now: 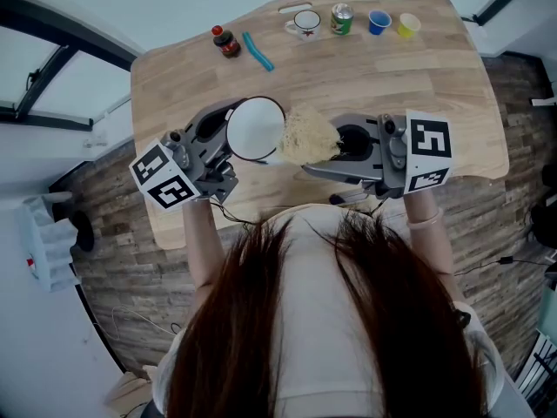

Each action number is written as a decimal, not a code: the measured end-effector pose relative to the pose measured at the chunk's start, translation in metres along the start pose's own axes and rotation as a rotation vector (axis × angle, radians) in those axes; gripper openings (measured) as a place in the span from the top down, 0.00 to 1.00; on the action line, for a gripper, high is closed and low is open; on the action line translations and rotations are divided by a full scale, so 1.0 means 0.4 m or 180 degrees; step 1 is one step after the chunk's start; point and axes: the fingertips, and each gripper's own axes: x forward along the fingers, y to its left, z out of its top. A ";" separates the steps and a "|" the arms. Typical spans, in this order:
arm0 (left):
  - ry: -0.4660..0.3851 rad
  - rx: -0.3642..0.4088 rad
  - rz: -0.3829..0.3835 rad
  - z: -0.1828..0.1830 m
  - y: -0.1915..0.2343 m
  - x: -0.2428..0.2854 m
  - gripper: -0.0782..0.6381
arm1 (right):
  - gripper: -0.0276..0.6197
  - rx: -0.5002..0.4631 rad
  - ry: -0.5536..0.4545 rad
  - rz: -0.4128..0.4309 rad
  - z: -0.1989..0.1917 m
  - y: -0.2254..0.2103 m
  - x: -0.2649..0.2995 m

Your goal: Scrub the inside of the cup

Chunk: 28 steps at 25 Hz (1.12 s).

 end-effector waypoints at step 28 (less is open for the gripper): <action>0.0320 0.0018 -0.0778 -0.032 -0.104 -0.008 0.86 | 0.83 0.0231 0.0117 0.0693 -0.026 0.090 0.009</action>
